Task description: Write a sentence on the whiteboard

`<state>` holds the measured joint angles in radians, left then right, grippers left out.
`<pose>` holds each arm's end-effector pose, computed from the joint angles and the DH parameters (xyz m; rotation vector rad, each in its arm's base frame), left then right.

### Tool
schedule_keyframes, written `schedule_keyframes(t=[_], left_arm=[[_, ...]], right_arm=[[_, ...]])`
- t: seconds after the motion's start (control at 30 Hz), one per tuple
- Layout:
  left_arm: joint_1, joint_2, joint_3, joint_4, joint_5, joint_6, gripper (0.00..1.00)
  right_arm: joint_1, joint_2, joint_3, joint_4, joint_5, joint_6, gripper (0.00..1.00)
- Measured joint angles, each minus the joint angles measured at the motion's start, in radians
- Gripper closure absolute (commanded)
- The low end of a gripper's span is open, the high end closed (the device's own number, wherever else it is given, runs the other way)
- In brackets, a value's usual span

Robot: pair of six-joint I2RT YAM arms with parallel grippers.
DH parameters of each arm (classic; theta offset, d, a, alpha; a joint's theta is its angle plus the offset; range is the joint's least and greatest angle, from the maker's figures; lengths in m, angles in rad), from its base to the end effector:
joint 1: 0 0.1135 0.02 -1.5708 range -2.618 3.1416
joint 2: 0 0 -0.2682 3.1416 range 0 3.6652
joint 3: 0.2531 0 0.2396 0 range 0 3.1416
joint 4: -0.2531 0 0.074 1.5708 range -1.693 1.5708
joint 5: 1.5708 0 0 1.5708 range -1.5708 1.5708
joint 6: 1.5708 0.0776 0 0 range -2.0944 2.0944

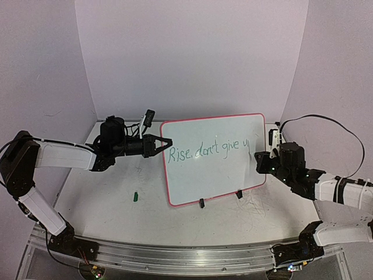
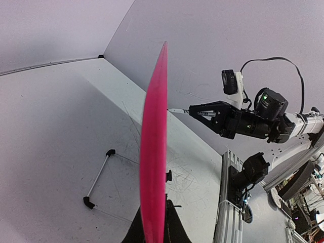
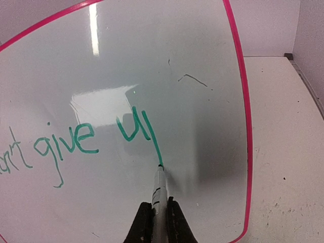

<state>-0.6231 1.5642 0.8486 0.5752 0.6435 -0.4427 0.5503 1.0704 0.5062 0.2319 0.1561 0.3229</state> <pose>0.2712 -0.2522 0.2557 0.6811 1.7454 -1.3109 0.2295 0.1266 0.2263 -0.1115 1.9204 0.4428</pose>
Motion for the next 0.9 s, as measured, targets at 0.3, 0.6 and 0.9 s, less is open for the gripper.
schedule_keyframes(t=[0.3, 0.6, 0.9], left_arm=[[0.0, 0.0, 0.0, 0.0, 0.0, 0.0, 1.0], [0.0, 0.0, 0.0, 0.0, 0.0, 0.0, 1.0], [0.0, 0.0, 0.0, -0.001, 0.0, 0.0, 1.0]], right_arm=[[-0.013, -0.001, 0.109, 0.017, -0.002, -0.024, 1.0], [-0.019, 0.044, 0.111, 0.054, -0.004, -0.04, 1.0], [-0.027, 0.075, 0.111, 0.068, -0.005, -0.046, 1.0]])
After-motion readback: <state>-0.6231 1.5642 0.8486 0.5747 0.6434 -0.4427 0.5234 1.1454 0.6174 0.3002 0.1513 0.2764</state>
